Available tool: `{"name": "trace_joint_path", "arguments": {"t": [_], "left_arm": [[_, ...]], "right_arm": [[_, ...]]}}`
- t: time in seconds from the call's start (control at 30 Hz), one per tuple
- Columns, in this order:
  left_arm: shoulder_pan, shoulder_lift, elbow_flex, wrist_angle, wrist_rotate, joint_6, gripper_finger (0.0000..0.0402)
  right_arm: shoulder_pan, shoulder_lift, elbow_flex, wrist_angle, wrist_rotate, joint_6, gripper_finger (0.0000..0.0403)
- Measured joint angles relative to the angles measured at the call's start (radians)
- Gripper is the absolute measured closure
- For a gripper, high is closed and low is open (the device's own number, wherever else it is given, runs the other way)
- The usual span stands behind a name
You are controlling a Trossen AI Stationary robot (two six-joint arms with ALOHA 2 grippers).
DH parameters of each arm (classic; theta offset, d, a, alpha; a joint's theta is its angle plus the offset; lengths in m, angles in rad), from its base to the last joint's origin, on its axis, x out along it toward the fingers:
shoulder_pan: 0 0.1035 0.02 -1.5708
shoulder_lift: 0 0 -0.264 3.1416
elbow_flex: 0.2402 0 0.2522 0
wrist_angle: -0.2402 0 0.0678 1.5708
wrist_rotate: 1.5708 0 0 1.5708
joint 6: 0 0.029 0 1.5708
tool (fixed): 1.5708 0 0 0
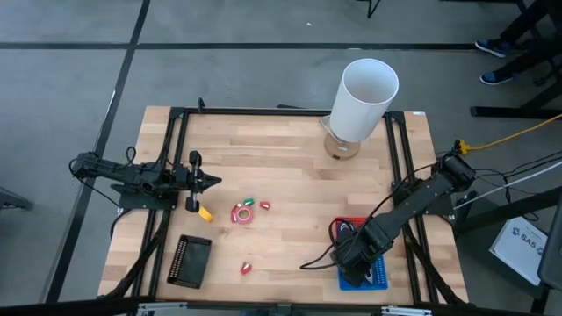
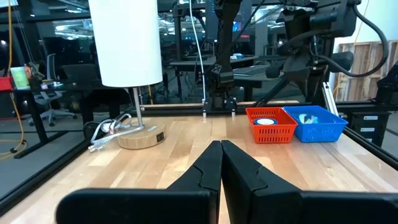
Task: Pick and place Stapler, Stapler remover, tape
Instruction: Put the light blue staple remover into the blue basket, then put the pink tape into the red basket
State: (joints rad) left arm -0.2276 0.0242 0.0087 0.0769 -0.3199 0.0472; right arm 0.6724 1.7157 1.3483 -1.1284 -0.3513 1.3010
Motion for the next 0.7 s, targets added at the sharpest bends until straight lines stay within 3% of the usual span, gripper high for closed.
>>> {"name": "trace_joint_path", "arguments": {"t": [0.27, 0.7], "left_arm": [[0.0, 0.0, 0.0, 0.0, 0.0, 0.0, 0.0398], [0.0, 0.0, 0.0, 0.0, 0.0, 0.0, 0.0398]], "right_arm": [[-0.021, 0.0, 0.0, 0.087, 0.0, -0.038, 0.0255], [-0.155, 0.0, 0.0, 0.457, 0.054, -0.448, 0.0245]]}}
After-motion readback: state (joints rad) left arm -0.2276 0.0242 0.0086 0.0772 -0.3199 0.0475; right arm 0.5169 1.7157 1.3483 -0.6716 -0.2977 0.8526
